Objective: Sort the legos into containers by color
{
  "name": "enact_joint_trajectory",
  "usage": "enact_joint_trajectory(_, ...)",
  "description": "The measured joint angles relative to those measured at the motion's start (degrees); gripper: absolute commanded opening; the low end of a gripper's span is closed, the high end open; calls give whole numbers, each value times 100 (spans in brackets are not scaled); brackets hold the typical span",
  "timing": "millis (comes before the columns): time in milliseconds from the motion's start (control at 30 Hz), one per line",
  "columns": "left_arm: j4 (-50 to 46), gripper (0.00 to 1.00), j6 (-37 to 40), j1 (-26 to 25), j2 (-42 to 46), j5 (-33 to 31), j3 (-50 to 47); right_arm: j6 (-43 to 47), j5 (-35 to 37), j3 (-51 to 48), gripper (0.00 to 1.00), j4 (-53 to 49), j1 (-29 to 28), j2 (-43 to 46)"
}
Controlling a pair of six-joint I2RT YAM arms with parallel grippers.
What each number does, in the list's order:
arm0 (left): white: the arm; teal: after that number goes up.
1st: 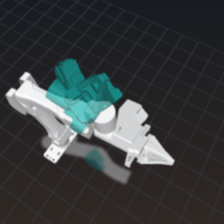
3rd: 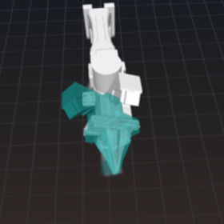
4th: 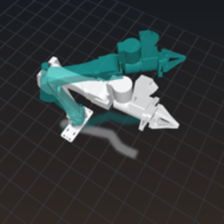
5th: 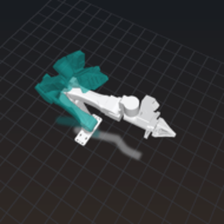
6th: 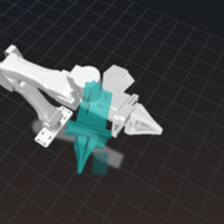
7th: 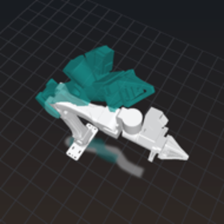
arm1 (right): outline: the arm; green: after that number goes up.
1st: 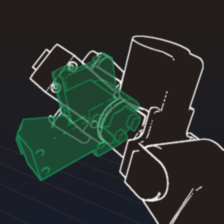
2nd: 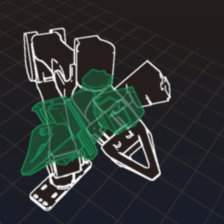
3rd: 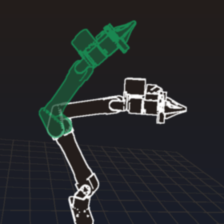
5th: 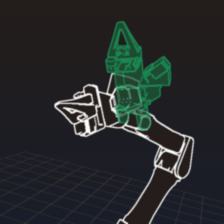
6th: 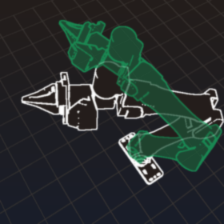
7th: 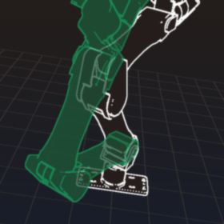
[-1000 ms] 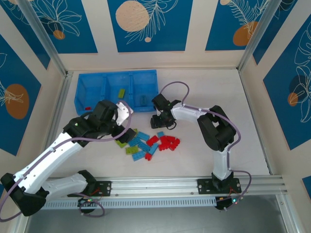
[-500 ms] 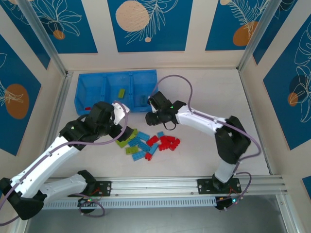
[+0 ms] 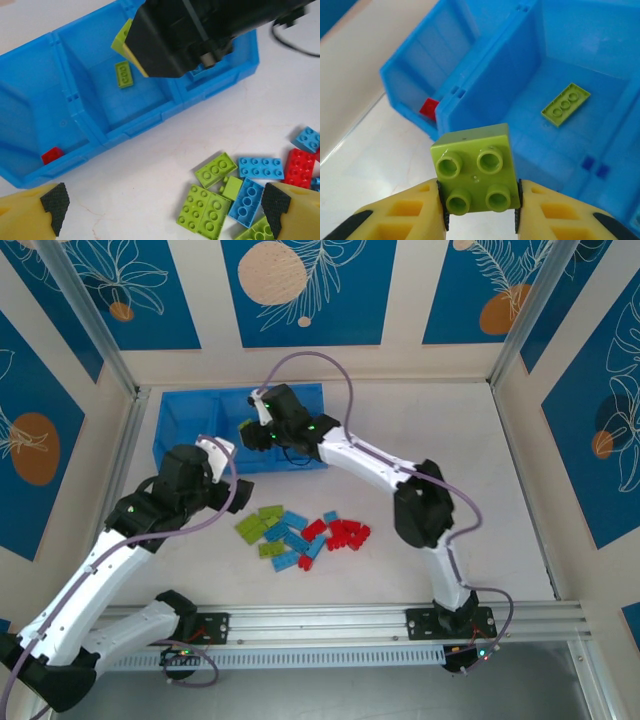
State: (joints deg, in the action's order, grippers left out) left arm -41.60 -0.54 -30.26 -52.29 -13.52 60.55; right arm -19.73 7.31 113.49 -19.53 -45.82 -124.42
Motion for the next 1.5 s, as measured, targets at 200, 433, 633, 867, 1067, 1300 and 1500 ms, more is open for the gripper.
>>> enact_joint_trajectory(200, 81, 100, -153, 374, -2, 219, -20, 101, -197, 1224, 56, -658, 81, -1025)
enact_joint_trajectory(433, 146, 100, -260, 651, -72, 542, -20, 162, -284, 1504, 56, -1123, 39, -852)
enact_joint_trajectory(633, 177, 98, -188, 680, -103, 1447, -20, 61, -229, -785, 57, -942, 20, 1180)
enact_joint_trajectory(867, 177, 100, -17, 675, -382, 2966, -20, -437, 238, -4354, 61, -942, 31, 4693)
enact_joint_trajectory(1067, 173, 100, 70, 671, -538, 3370, -17, -1547, 474, -5947, 66, -1932, 33, 5613)
enact_joint_trajectory(1300, 164, 100, 72, 647, -651, 3451, -17, -2892, 153, -6994, 84, -2199, 50, 5744)
enact_joint_trajectory(1500, 153, 100, 96, 647, -658, 3449, -17, -3263, -2, -7125, 83, -1749, 262, 5455)
